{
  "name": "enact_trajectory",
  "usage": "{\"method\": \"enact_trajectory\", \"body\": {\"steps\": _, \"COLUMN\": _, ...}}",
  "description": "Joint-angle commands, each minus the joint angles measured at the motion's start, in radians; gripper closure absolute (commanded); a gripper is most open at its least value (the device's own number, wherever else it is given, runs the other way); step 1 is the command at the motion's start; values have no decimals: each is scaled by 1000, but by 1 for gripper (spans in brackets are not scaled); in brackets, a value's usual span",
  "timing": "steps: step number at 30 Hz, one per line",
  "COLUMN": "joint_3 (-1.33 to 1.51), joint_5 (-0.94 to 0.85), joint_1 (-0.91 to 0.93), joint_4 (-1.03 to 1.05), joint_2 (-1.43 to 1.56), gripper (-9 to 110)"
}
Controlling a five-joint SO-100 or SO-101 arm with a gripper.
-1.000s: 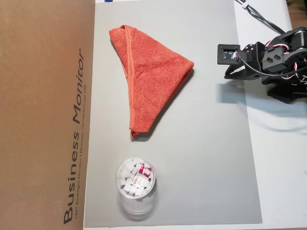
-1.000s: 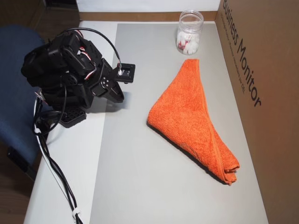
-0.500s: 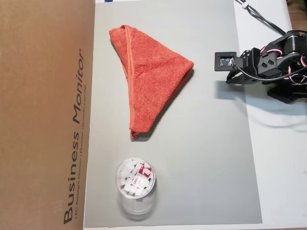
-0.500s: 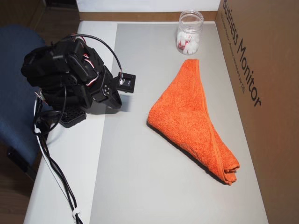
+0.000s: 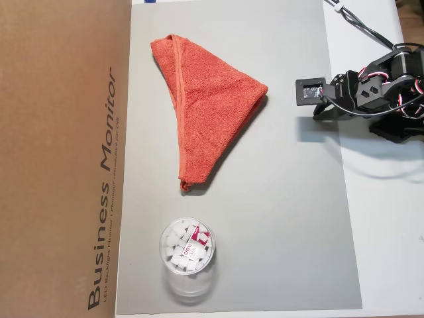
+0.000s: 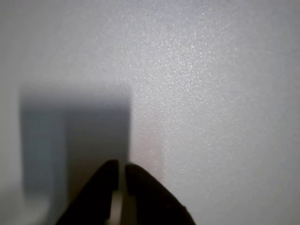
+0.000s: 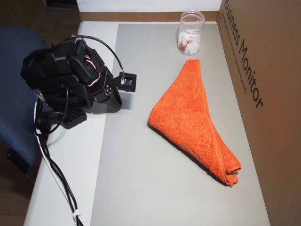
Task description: Fold the blanket.
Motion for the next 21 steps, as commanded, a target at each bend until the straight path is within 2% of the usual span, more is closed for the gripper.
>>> {"method": "enact_trajectory", "body": {"steps": 1, "joint_3": 9, "joint_5": 6, "joint_1": -8, "joint_4": -12, "joint_2": 6, "gripper": 102}}
{"method": "enact_trajectory", "body": {"steps": 21, "joint_3": 9, "joint_5": 6, "joint_1": -5, "joint_4": -14, "joint_2": 6, "gripper": 102}}
